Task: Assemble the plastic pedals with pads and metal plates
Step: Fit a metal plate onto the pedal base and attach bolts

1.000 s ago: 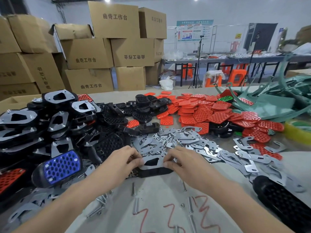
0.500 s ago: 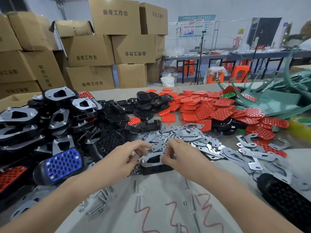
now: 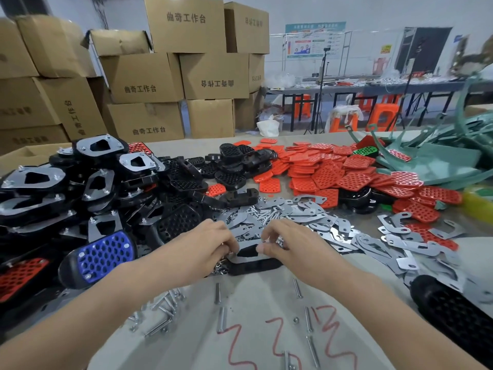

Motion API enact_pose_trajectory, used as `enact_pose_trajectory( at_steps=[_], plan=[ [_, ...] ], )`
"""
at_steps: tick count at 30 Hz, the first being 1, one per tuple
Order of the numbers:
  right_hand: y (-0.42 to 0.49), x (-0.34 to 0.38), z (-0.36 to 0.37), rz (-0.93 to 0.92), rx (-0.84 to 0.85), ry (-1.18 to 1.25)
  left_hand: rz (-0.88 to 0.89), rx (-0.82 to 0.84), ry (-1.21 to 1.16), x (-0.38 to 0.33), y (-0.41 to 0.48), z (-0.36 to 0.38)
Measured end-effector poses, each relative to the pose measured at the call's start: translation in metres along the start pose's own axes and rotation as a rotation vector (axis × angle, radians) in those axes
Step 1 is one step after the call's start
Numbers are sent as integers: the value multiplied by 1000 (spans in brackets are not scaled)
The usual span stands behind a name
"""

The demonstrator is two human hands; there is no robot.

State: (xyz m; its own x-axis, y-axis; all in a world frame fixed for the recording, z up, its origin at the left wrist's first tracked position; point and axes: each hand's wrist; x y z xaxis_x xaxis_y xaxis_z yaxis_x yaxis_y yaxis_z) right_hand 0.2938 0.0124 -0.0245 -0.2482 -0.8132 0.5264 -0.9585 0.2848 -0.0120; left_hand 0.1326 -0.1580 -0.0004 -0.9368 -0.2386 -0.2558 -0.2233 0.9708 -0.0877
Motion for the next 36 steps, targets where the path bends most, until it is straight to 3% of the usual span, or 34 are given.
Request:
enact_pose_trajectory(
  at_steps=[8,16,21,25,28,33,36],
  plan=[
    [3,2,-3,9,15,-109,-31,-163,-280,-8,27,8],
    [-8,-5,5,-71,-51,12,-51,-87,-306,-26,63,17],
    [-5,-5,6,-16,-77,8,48,-36,-97,-33,66,11],
    [-1,-1,8,19,-94,-50,109,45,-269,-35,63,6],
    [-2,-1,8,22,-94,39,66,-24,-343,-29,64,12],
    [-2,-3,7,42,-65,59,-86,-81,-12,-26,65,16],
    [2,1,9,55,-92,8,-65,-52,142,-32,67,12]
  ],
)
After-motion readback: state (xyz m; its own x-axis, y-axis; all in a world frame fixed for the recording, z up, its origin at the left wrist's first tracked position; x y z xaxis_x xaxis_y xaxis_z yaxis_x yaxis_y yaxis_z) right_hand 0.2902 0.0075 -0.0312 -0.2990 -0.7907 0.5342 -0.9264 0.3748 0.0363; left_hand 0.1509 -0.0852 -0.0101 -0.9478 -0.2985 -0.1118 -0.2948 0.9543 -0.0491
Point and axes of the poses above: each hand's wrist, its own y-axis towards the middle knuckle, its own z-axis out of the palm, x = y × z, and after that the axes turned 10 degrees about x, right-handed
